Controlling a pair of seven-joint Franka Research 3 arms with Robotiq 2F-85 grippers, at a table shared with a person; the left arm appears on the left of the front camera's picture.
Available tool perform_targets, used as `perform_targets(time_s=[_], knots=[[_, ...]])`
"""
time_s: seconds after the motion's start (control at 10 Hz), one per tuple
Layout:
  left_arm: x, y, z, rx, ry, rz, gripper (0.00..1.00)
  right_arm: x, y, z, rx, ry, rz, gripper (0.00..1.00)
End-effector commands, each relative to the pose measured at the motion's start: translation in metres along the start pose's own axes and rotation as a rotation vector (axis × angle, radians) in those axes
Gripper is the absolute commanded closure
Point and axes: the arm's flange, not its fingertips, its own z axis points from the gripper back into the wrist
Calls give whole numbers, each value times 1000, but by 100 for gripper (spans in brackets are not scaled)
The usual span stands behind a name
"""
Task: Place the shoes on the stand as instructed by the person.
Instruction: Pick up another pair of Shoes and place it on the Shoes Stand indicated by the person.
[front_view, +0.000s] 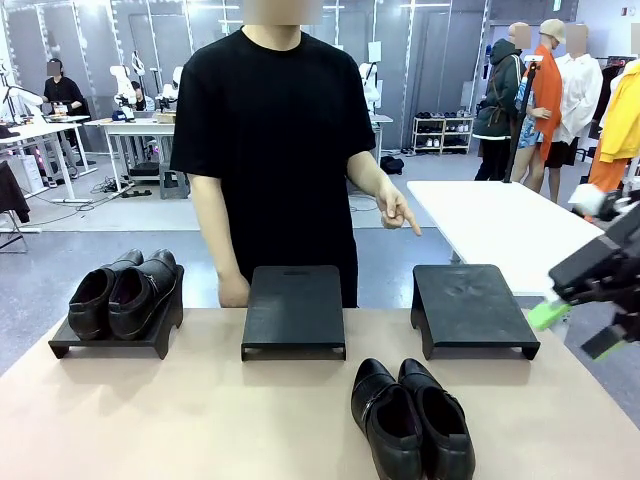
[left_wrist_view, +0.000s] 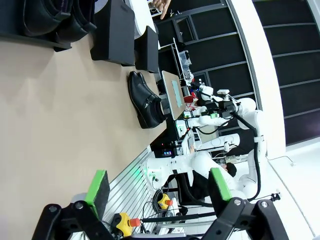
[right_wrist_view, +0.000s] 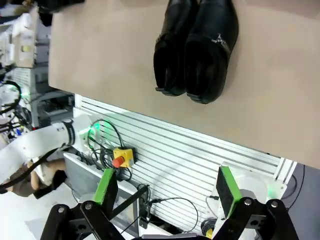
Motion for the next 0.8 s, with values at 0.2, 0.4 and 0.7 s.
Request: perform_targets(time_s=[0.2, 0.4, 0.7], knots=[[-2, -2, -1, -8, -10, -24, 0, 41, 26, -65, -125, 71, -61, 0], [-2, -2, -1, -8, -10, -24, 0, 56, 35, -95, -161, 56, -96, 0], [-2, -2, -1, -8, -10, -24, 0, 71, 43, -140, -204, 16, -128, 0]])
